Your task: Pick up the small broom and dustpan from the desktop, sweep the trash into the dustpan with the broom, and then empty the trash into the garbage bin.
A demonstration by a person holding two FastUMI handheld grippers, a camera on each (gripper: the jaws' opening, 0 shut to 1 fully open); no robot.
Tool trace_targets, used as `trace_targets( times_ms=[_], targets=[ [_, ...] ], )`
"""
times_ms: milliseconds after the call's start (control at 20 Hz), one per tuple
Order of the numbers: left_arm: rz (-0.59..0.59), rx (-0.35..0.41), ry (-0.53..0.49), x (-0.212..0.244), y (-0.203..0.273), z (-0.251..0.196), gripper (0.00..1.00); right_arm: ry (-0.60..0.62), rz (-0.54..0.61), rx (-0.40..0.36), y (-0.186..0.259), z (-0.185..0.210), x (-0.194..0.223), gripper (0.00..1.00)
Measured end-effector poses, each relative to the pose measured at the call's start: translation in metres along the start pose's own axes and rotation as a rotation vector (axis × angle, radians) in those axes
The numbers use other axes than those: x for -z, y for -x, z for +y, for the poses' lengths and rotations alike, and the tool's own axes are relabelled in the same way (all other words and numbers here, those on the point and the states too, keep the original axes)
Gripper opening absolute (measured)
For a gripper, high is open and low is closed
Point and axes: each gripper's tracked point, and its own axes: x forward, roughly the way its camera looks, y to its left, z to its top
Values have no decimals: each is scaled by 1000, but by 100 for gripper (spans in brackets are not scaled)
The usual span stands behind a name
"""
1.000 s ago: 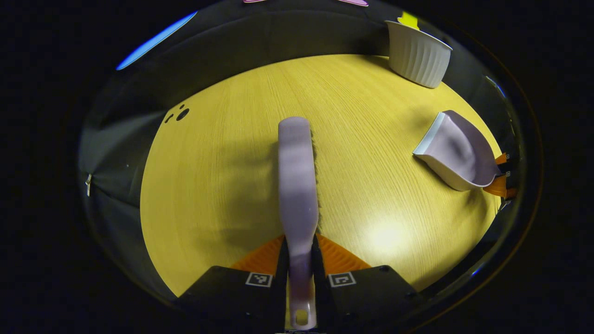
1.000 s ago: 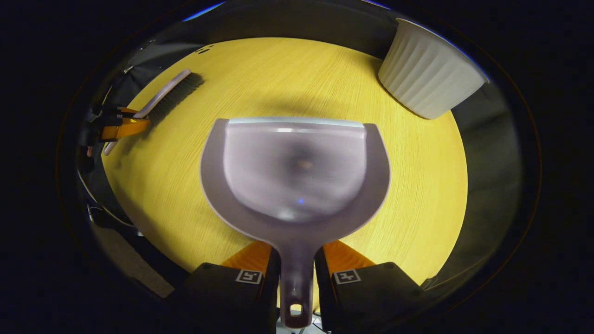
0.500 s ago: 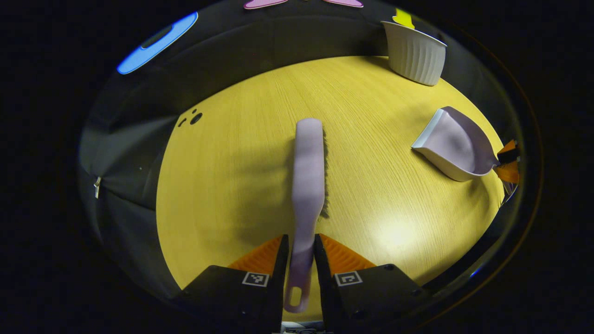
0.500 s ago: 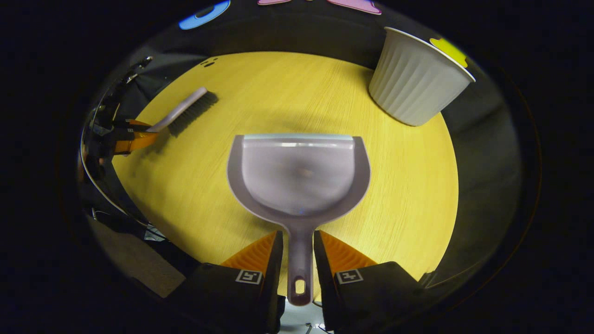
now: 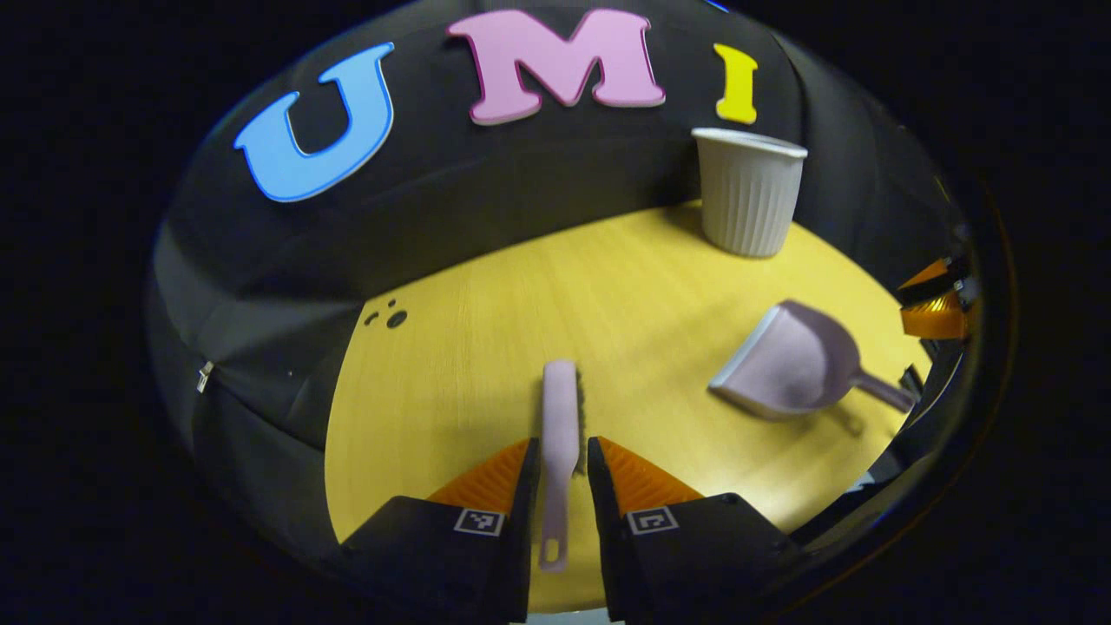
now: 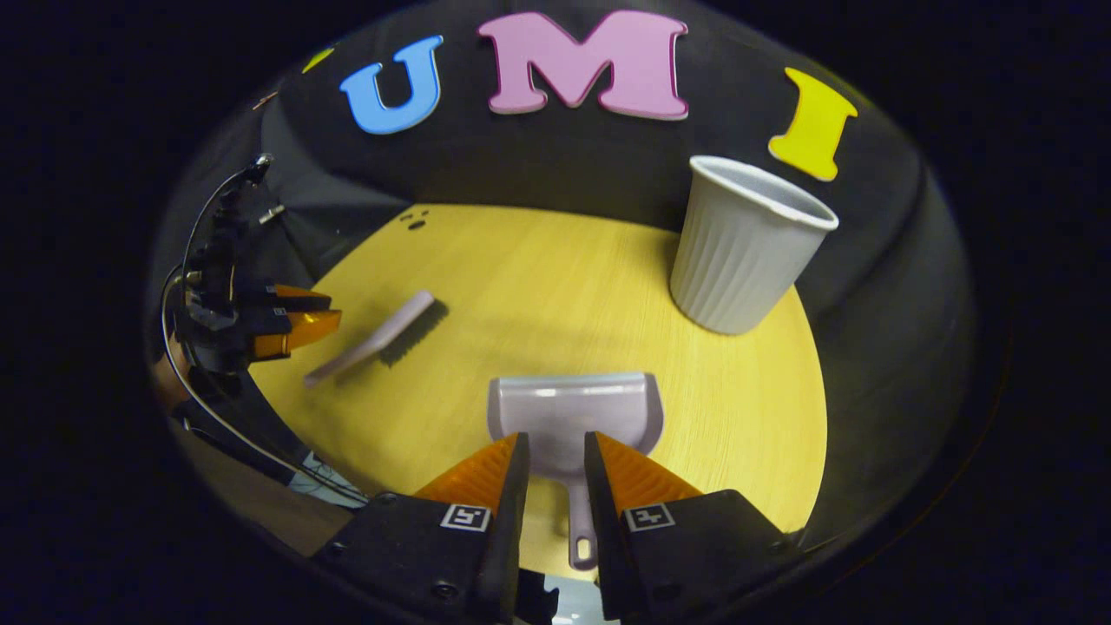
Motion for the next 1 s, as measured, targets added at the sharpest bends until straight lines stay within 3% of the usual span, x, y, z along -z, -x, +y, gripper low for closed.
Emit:
trace_targets(
  times_ms=[200, 450, 550, 600, 650, 1000],
  targets=[
    [-224, 27, 19, -66, 31, -12, 36, 2, -164, 22, 16, -3, -37, 41],
    [-390, 48, 61, -106, 65, -21, 37, 34, -335, 98, 43, -19, -80, 39],
    [-427, 60, 61, -118, 77, -22, 38, 44, -389, 119, 50, -21, -93, 41],
    [-434, 65, 58, -119, 81, -22, 32, 47, -405, 123, 52, -21, -97, 41],
    [-436, 68, 53, -118, 81, -25, 39, 48, -413, 124, 55, -19, -101, 43],
    [-425, 64, 52, -117, 82, -18, 39, 58, -398, 111, 55, -12, -104, 42]
  ],
)
